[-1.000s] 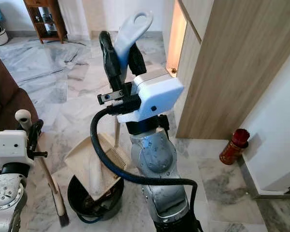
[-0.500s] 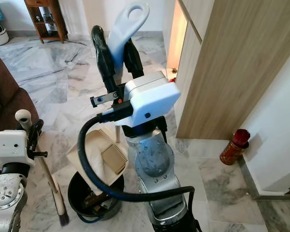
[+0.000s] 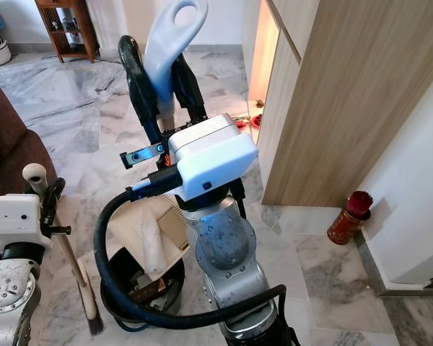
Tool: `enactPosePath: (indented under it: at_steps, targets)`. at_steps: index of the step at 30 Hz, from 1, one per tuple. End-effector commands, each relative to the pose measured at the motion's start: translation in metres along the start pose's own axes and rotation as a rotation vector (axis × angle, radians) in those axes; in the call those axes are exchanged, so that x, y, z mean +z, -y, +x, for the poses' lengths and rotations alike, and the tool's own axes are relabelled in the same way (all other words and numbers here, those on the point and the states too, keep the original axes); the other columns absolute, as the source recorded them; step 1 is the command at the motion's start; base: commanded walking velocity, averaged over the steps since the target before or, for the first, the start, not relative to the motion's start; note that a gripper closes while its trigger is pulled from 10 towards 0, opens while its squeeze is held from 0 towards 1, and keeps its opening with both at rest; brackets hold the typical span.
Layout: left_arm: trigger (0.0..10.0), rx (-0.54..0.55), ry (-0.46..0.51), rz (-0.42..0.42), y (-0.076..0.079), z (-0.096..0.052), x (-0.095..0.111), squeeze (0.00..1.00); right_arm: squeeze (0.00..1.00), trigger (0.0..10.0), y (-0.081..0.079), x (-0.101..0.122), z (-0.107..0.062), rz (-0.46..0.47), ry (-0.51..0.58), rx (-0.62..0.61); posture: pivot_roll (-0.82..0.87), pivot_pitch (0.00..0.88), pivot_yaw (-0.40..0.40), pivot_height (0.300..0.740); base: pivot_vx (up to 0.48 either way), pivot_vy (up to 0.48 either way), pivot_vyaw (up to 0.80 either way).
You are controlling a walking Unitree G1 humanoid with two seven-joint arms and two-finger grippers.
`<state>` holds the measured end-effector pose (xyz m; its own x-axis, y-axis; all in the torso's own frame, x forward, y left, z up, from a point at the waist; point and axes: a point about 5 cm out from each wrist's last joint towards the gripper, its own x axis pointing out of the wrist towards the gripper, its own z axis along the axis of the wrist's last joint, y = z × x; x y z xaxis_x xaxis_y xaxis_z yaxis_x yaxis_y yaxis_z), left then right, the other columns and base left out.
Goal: Sweep floor
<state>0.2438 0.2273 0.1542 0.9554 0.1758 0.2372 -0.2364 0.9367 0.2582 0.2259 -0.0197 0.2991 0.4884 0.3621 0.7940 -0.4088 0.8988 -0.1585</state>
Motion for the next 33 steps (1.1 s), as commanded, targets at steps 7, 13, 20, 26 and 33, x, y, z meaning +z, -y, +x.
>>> enactPosePath:
  at_steps: [7, 13, 20, 26, 33]
  targets:
    - [10.0, 0.004, 0.049, 0.024, -0.001, 0.002, 0.007, 0.00, 0.00, 10.0, -0.011, 0.032, 0.005, -0.011, 0.185, 0.070, 0.05, 0.091, -0.002, 0.740, 0.000, 0.000, 0.00]
    - [10.0, 0.005, 0.050, 0.026, -0.002, 0.003, 0.007, 0.00, 0.00, 10.0, -0.019, 0.039, 0.007, 0.033, 0.209, 0.121, 0.04, 0.094, 0.000, 0.740, 0.000, 0.000, 0.00]
    - [10.0, 0.005, 0.052, 0.026, -0.002, 0.003, 0.007, 0.00, 0.00, 10.0, -0.023, 0.045, 0.007, 0.053, 0.244, 0.143, 0.05, 0.095, 0.000, 0.740, 0.000, 0.000, 0.00]
    - [10.0, 0.007, 0.053, 0.026, -0.002, 0.003, 0.007, 0.00, 0.00, 10.0, -0.023, 0.046, 0.007, 0.051, 0.252, 0.153, 0.05, 0.095, 0.000, 0.740, 0.000, 0.000, 0.00]
    - [10.0, 0.007, 0.054, 0.024, -0.002, 0.003, 0.007, 0.00, 0.00, 10.0, -0.025, 0.048, 0.007, 0.037, 0.264, 0.169, 0.05, 0.096, 0.000, 0.740, 0.000, 0.000, 0.00]
